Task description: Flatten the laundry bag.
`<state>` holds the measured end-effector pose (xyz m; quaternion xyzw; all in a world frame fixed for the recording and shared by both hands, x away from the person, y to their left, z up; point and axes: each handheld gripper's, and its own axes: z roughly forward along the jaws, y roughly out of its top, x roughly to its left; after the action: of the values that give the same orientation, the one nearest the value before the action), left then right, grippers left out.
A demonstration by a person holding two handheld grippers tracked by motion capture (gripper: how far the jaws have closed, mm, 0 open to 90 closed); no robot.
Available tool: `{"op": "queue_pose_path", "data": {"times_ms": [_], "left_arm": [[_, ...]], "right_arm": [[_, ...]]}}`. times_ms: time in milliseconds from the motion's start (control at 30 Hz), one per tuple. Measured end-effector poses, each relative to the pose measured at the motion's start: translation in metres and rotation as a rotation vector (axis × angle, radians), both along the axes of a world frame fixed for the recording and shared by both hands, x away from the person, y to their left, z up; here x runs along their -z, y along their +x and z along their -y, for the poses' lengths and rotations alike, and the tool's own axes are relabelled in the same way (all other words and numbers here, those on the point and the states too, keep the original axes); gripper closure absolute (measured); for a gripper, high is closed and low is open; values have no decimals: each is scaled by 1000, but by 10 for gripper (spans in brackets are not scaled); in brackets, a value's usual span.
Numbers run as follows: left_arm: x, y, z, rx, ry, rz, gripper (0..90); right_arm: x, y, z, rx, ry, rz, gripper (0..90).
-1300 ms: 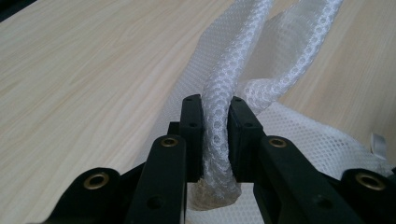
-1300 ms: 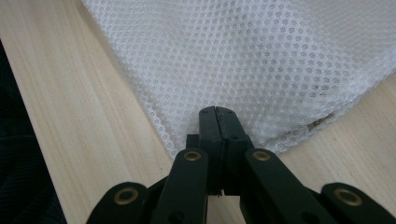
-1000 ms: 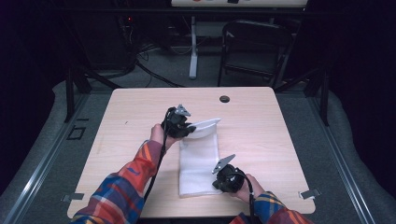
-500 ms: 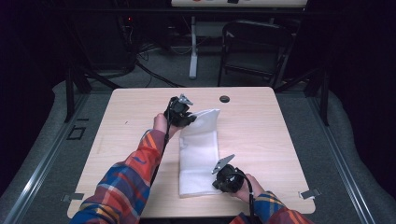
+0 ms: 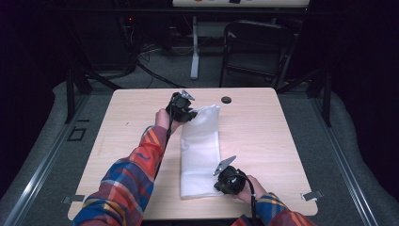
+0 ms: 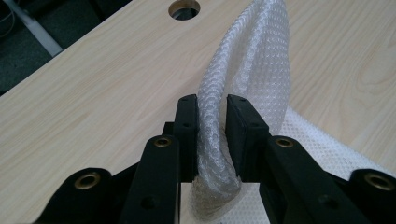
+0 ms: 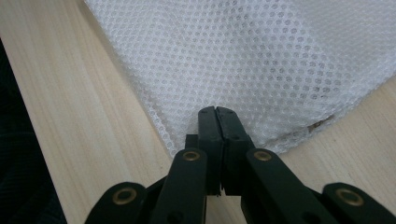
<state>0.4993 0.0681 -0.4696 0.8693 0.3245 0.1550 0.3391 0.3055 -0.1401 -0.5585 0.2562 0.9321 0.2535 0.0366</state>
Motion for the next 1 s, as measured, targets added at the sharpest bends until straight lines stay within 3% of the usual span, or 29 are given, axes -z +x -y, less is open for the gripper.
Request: {"op": "queue_pose_path", "data": {"times_ms": [267,467,600,700,800,833,933,1000], "left_arm": [[-6,6,-1,-24,-4,17,668],[-13,7,-5,-79,-14,34,431],[-14,7,-8,-95,-9,28,365],[-14,5,-10,-96,-32,6,303],[-13,1,-12,-78,-35,-10,254],[-13,-2,-12,-70,-32,-22,241],[-11,-8,-12,-50,-29,-35,202],[-10,-13,-12,-36,-26,-35,184]], "right_arm": [[0,0,0,-3,0,-1,892],[-1,0,1,-5,-6,-5,886],[-1,0,1,-8,1,-13,850],[-1,1,0,-19,-6,-11,836],[-1,-1,-2,-22,7,-14,775],[-4,-1,-2,-39,-21,-3,757],[-11,-1,-3,-19,-15,28,689],[-16,0,-1,14,-5,49,598]]}}
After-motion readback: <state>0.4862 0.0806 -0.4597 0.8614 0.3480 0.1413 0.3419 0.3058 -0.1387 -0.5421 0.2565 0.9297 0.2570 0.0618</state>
